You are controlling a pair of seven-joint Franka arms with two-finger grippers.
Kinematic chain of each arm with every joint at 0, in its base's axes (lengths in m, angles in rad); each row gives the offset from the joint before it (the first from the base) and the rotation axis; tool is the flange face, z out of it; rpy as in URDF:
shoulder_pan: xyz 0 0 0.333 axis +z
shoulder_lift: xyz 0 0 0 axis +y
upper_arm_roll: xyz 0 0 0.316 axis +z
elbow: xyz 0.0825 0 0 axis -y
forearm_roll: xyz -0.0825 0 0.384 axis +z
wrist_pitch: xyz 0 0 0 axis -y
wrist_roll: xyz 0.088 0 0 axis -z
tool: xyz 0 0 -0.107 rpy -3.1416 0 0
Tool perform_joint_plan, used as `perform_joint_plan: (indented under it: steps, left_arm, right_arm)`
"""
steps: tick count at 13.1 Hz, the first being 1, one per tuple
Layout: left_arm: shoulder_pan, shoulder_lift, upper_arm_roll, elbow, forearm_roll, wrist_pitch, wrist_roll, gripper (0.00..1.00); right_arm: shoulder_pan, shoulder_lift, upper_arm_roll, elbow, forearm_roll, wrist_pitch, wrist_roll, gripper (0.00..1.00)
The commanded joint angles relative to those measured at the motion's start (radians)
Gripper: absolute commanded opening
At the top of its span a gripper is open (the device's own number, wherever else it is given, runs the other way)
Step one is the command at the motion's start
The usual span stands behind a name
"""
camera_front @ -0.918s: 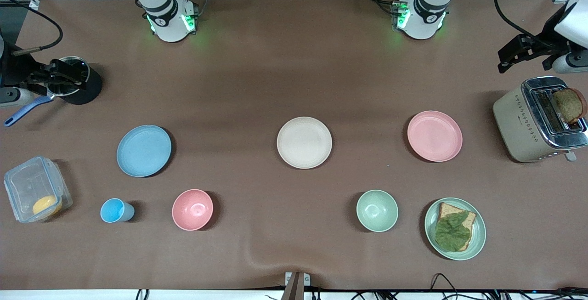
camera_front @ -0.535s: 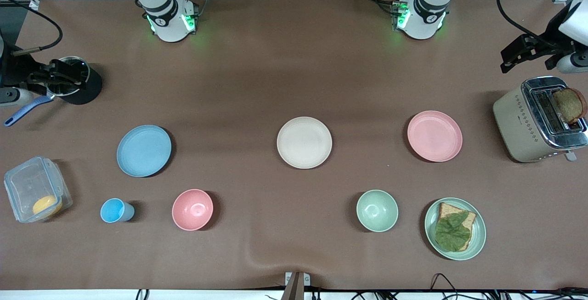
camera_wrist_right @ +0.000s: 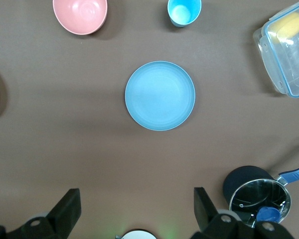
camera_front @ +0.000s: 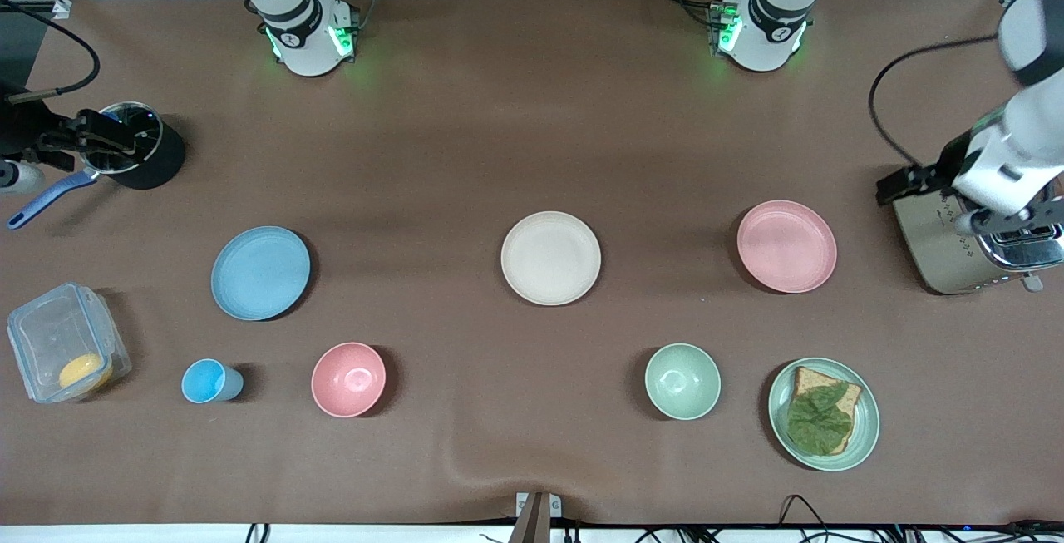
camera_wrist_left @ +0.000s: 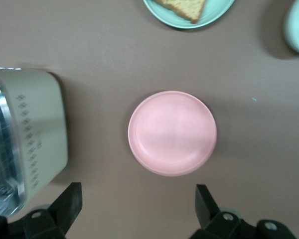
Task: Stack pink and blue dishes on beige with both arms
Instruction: 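Reach the left gripper down to the rim of the pink plate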
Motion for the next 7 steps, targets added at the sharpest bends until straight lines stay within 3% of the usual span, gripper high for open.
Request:
perform_joint_plan:
  steps: [1,3,7]
  left_arm:
    - [0.036,-0.036,-0.005,-0.279,-0.003,0.316,-0.003,1.00]
    - [0.056,0.014,-0.005,-0.392,-0.003,0.502,0.000,1.00]
    - [0.087,0.196,-0.005,-0.397,0.013,0.647,0.000,1.00]
  right_arm:
    - [-0.012,-0.018,0.026,-0.009,-0.009,-0.003,0.007,1.00]
    - [0.005,-0.018,0.028,-0.005,-0.006,0.009,0.007,1.00]
    - [0.013,-0.015,0.031,-0.004,-0.001,0.007,0.007,1.00]
